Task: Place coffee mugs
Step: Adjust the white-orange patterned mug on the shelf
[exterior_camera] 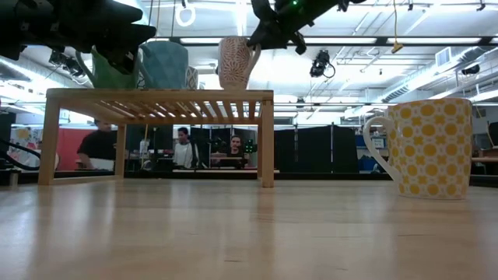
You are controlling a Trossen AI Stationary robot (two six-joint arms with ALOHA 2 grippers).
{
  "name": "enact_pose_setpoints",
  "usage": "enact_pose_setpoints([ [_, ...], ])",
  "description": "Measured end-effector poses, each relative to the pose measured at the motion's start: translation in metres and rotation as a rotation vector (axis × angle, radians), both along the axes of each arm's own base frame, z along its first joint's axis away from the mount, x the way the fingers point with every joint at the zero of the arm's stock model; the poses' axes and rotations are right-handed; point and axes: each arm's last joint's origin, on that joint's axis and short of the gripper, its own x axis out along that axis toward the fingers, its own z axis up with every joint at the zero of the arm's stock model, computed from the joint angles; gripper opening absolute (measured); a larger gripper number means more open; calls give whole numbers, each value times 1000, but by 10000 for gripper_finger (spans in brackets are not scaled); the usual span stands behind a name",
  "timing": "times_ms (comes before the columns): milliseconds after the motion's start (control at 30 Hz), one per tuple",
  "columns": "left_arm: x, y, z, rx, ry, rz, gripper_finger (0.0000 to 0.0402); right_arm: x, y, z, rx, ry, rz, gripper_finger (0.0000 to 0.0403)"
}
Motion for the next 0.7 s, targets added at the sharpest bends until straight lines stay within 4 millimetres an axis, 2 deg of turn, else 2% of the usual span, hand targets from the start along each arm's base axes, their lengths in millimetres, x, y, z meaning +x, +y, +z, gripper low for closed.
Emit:
enact_pose_setpoints([
  [200,0,0,0,0,-1,0,148,14,-6,-6,-60,-48,4,86],
  [533,0,0,1,-4,-10,0,148,37,-24,-35,-68,-66,-10,87],
  [700,0,0,1,-6,-9,0,148,47,-26,-48,-70,-75,-7,87],
])
